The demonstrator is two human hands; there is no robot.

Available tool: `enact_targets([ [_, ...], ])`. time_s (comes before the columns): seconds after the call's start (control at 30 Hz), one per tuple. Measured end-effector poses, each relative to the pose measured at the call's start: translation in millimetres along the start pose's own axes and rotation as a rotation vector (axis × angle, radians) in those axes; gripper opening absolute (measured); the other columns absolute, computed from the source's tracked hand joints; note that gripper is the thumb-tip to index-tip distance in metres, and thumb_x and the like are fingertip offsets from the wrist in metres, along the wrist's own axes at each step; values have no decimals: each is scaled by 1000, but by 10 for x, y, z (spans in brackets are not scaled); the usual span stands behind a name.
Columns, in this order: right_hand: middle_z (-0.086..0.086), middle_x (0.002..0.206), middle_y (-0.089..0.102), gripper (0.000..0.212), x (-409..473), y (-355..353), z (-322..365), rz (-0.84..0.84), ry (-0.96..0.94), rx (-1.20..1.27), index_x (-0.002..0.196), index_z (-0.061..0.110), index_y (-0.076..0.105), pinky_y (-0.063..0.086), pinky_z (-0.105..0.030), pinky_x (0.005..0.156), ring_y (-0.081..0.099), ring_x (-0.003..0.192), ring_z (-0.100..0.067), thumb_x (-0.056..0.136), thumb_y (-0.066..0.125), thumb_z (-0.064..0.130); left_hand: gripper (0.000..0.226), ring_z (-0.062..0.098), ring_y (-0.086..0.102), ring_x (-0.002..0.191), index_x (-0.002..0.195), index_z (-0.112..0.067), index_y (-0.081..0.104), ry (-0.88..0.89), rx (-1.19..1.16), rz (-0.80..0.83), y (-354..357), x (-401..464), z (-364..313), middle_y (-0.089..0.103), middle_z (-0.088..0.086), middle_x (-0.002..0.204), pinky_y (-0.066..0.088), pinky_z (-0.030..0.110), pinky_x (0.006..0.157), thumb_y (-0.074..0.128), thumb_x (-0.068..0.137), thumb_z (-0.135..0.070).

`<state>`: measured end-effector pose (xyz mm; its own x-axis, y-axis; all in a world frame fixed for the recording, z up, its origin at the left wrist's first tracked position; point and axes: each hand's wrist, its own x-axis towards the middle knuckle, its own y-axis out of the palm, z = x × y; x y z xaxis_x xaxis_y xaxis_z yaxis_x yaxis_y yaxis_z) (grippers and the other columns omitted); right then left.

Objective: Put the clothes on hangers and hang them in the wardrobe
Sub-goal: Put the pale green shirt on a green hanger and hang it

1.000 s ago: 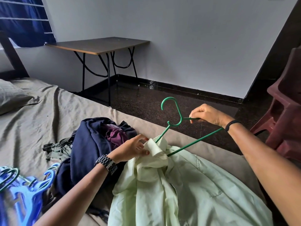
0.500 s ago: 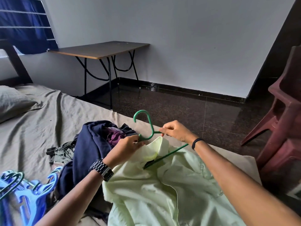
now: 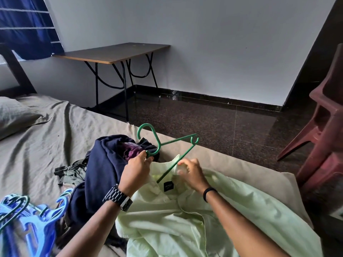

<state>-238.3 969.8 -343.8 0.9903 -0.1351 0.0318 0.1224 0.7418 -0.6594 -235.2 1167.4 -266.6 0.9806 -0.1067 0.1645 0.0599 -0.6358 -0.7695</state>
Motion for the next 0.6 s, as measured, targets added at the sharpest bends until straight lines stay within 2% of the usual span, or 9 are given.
enact_targets([
  [0.03,-11,107,47,41,-39,67,3,97,2,3,119,19,63,40,-25,95,50,101,-24,80,62,29,19,36,57,92,96,-12,55,-2,-21,4,1,-13,-18,62,9,90,41,38,72,46,98,-28],
  [0.1,-8,115,40,44,-59,171,6,98,3,-78,130,26,55,36,-25,97,47,107,-25,87,61,32,22,33,56,85,91,-16,54,-31,-65,13,-22,-27,-54,56,2,81,41,37,70,43,99,-33],
  [0.2,-10,111,42,36,-46,232,32,-56,53,-247,112,15,56,41,-35,89,49,100,-30,88,60,42,37,30,51,75,74,-18,46,-45,-70,34,-60,-35,-91,51,0,70,38,36,67,37,100,-43],
  [0.23,-13,112,45,34,-19,207,35,-87,86,-246,109,11,54,42,-36,87,52,100,-32,87,61,36,43,28,49,73,69,-17,42,-39,-53,39,-72,-39,-106,49,0,67,36,36,65,35,99,-47],
  [0.3,-21,115,55,27,77,91,7,-108,192,-197,111,3,55,43,-35,87,55,107,-35,85,57,11,47,27,47,70,64,-17,39,-32,-27,44,-90,-46,-128,47,0,65,33,35,64,33,98,-49],
  [0.4,-18,111,67,23,231,-296,-154,-118,407,35,103,-2,68,46,-27,84,61,108,-30,82,58,-1,48,23,45,65,62,-15,41,-47,-45,70,-133,-36,-156,47,0,63,31,33,61,39,98,-46],
  [0.47,-14,96,70,17,309,-588,-272,-103,450,233,86,3,74,45,-26,78,62,96,-23,77,64,-8,47,18,43,59,60,-14,42,-46,-48,104,-161,-20,-180,47,0,61,30,32,58,43,98,-42],
  [0.53,-5,70,68,28,388,-818,-340,-141,439,346,66,11,71,46,-25,69,60,81,-21,72,64,-16,47,14,40,55,58,-13,42,-15,-46,157,-195,4,-220,45,0,58,30,30,53,45,98,-38],
  [0.6,8,47,60,26,450,-968,-337,-202,428,441,71,6,70,45,-15,53,58,60,-14,74,62,-19,46,13,38,54,59,-13,43,24,-59,217,-235,24,-273,44,-1,56,29,26,52,46,98,-37],
])
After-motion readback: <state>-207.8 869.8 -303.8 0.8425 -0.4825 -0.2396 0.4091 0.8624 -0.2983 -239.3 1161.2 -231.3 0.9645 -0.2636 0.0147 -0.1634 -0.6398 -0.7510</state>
